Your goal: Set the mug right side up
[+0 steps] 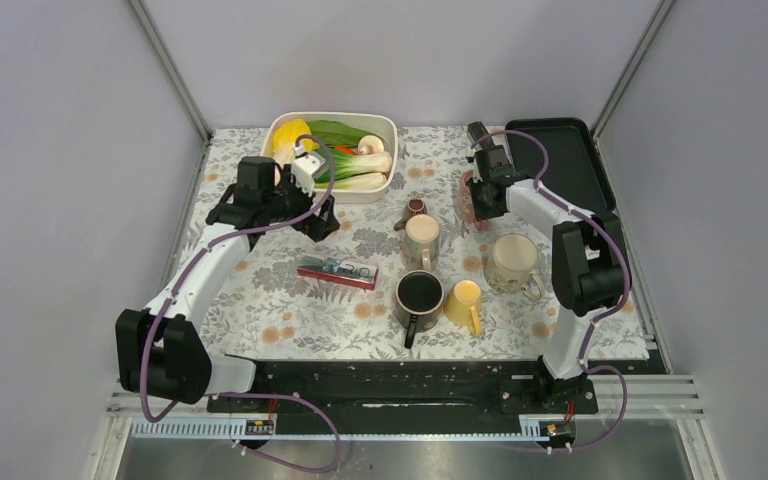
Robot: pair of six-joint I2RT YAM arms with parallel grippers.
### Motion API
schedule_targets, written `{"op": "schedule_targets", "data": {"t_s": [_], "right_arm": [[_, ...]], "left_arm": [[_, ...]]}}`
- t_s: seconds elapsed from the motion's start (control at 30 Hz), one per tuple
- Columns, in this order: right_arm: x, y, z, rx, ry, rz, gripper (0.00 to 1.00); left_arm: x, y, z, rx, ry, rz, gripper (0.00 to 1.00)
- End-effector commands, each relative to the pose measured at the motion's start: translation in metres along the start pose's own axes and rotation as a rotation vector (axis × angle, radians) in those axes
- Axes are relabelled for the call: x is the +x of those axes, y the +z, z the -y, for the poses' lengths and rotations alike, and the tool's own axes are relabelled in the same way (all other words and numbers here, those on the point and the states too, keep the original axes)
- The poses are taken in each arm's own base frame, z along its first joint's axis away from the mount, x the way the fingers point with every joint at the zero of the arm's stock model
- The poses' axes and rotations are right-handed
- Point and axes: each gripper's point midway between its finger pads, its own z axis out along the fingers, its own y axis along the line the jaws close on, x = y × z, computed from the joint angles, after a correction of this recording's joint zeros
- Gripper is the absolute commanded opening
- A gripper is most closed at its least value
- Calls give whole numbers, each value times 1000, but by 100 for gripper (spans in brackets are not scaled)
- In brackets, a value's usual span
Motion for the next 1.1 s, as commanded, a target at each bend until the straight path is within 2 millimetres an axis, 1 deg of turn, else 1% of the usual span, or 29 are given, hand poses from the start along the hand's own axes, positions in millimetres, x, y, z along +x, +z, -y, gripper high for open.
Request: {"op": "schedule_targets", "data": {"t_s": [0.0,0.1,0.13,0.2,0.23,0.3,0.33,0.4,0.5,0.57,0.63,0.7,0.73,0.77,0.83,0.93,1.0,1.07], "right_arm": [[-22,-21,-5,-33,-25,66,0],[-44,-48,-16,-109,-14,147,0],[-54,-63,-22,-149,-8,185,0],[-72,-92,-27,-197,2,271,0],[-81,-114,-28,-215,6,330,0],[-94,-146,-33,-261,-4,438,0],[-103,-165,-35,-285,-9,510,0],[-112,-197,-42,-347,-18,617,0],[-119,-245,-62,-499,-20,714,0],[-120,-273,-78,-617,-16,740,0],[-120,-297,-87,-705,19,733,0],[-122,-316,-94,-768,61,715,0],[-124,-326,-97,-808,96,701,0],[-124,-332,-102,-846,116,686,0],[-122,-344,-110,-923,152,648,0],[-120,-354,-116,-947,166,638,0],[-119,-357,-119,-945,164,639,0],[-117,-361,-125,-965,163,627,0]], "left_arm": [[-29,-14,2,-18,30,56,99],[-29,-18,6,-13,18,24,99],[-31,-20,7,-12,11,18,99],[-37,-25,10,-8,-10,18,99],[-42,-28,12,-6,-21,27,99],[-52,-35,18,3,-31,53,99],[-58,-39,24,21,-32,73,99],[-76,-51,35,55,-41,125,99],[-104,-66,53,108,-79,191,98],[-123,-76,61,100,-46,234,98],[-141,-85,62,42,53,270,98],[-155,-92,55,-69,185,277,98],[-163,-97,49,-139,304,277,98],[-166,-100,44,-201,399,265,97],[-169,-107,37,-310,621,218,98],[-172,-128,19,-475,821,143,98],[-169,-144,10,-551,983,97,98],[-163,-156,4,-602,1143,38,98]]}}
